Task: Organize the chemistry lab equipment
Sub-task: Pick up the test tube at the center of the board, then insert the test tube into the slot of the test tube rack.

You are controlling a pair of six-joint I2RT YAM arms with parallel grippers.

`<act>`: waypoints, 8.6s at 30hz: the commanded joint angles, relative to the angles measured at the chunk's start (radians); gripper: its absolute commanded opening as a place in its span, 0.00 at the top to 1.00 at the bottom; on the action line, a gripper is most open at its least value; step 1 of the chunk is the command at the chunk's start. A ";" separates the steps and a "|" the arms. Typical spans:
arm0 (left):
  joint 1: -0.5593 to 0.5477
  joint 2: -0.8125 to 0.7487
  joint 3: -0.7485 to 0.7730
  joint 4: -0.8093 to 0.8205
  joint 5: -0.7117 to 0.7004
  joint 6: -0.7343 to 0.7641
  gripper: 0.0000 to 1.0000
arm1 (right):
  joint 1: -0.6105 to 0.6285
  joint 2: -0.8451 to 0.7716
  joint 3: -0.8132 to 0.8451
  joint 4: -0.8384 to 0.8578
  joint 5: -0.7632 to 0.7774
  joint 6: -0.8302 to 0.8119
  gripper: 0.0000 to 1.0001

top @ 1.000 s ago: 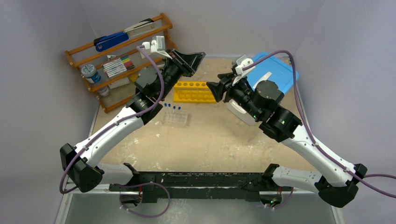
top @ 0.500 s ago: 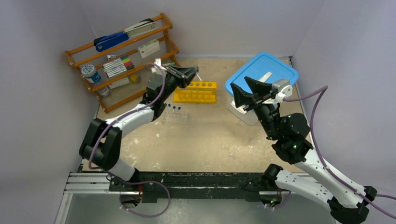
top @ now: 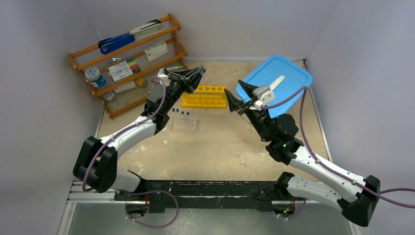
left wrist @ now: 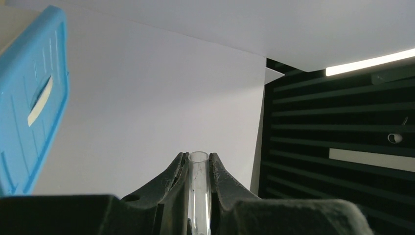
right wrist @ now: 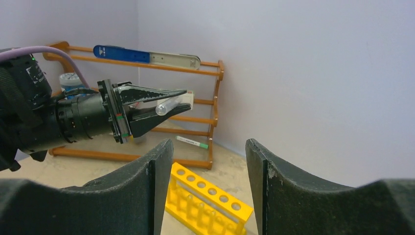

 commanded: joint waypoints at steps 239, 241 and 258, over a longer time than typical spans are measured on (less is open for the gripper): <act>-0.029 -0.630 0.048 -1.085 -0.825 1.035 0.60 | -0.294 0.888 0.528 -0.604 -0.097 0.231 0.86; -0.029 -0.632 0.048 -1.087 -0.823 1.034 0.60 | -0.294 0.889 0.526 -0.610 -0.100 0.231 0.85; -0.029 -0.634 0.017 -1.067 -0.800 1.024 0.60 | -0.293 0.828 0.471 -0.632 -0.110 0.247 0.86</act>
